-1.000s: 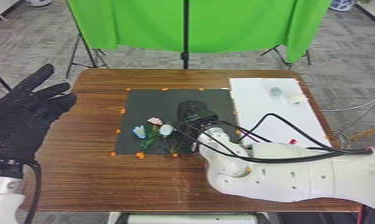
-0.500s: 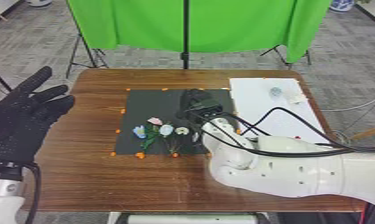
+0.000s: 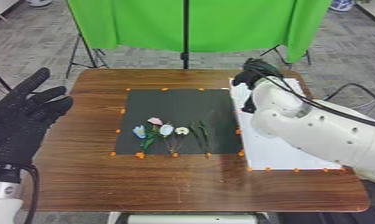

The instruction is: Arrange flowers

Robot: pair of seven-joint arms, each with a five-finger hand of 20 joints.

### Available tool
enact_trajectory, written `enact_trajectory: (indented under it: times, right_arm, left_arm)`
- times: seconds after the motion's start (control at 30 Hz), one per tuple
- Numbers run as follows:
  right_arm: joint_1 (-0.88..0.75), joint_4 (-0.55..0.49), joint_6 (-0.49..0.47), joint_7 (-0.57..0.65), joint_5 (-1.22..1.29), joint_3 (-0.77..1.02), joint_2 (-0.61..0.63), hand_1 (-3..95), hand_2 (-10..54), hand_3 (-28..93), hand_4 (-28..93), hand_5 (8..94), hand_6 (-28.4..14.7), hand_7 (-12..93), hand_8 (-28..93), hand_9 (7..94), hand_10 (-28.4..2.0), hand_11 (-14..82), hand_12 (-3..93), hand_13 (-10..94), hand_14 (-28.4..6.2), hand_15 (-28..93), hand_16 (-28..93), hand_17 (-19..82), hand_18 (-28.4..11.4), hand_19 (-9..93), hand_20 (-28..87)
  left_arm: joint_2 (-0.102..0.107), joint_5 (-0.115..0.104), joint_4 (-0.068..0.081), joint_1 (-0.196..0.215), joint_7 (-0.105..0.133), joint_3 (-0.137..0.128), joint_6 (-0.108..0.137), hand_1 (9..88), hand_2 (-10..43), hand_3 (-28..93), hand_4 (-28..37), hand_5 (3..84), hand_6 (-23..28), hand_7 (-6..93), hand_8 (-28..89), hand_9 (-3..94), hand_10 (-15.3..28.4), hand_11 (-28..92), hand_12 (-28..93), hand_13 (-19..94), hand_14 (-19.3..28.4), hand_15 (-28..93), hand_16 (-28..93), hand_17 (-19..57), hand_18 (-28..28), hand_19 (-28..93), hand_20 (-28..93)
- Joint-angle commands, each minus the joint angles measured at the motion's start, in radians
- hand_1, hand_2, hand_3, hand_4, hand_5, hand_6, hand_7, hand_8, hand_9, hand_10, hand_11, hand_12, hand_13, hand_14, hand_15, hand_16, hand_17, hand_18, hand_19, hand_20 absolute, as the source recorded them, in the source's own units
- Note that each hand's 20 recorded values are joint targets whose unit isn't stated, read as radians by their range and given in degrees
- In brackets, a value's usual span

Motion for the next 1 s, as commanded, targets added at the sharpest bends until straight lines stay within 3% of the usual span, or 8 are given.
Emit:
enact_trajectory:
  times: [0.03, 0.6, 0.87, 1.0]
  right_arm:
    - [0.03, 0.11, -0.009, 0.063, 0.025, -0.015, 0.109, 30.8, -7.1, 74, -23, 38.2, -5.3, 8, -9, 73.7, -17.3, 26.1, 15.9, 79, -7.6, 62, 17, 47, -19.8, 93, -8]
    - [-0.094, 0.187, -0.117, 0.097, 0.084, 0.061, 0.15, 30.9, -6.1, 75, -24, 37.1, -2.3, 10, -10, 73.4, -16.5, 31.2, 16.8, 78, -7.7, 64, 17, 45, -20.0, 93, -8]
    - [-0.172, 0.195, -0.22, 0.038, 0.101, 0.134, 0.154, 31.7, -6.0, 75, -24, 37.5, 0.3, 11, -10, 69.7, -16.9, 27.2, 15.5, 74, -8.9, 63, 17, 44, -19.8, 92, -11]
    - [-0.138, 0.186, -0.2, 0.002, 0.05, 0.051, 0.154, 32.8, -6.0, 76, -25, 41.0, 2.8, 13, -12, 68.3, -16.6, 22.4, 14.5, 73, -9.7, 61, 15, 43, -19.7, 91, -12]
  left_arm:
    - [-0.001, -0.002, 0.005, -0.008, -0.009, 0.01, 0.004, 23.5, 6.3, 78, -21.8, 33.2, 8.1, 16.6, -10, 34.1, 21.3, 32, 13, 27, 28.4, 62, -12, -5.2, 26.3, 62, 27]
    - [0.001, 0.003, 0.019, -0.044, -0.034, 0.023, -0.02, 23.5, 6.2, 79, -21.9, 33.2, 8.1, 16.5, -10, 34.2, 21.3, 32, 13, 27, 28.4, 62, -12, -5.2, 26.3, 62, 27]
    - [0.0, -0.004, 0.016, -0.031, -0.019, 0.022, -0.012, 23.5, 6.3, 79, -22.0, 33.2, 8.1, 16.5, -10, 34.1, 21.3, 32, 13, 27, 28.4, 62, -12, -5.2, 26.3, 62, 27]
    - [-0.001, -0.003, 0.015, -0.023, -0.008, 0.022, -0.014, 23.5, 6.3, 78, -21.9, 33.1, 8.0, 16.6, -10, 34.1, 21.3, 32, 13, 27, 28.4, 62, -12, -5.2, 26.3, 62, 27]
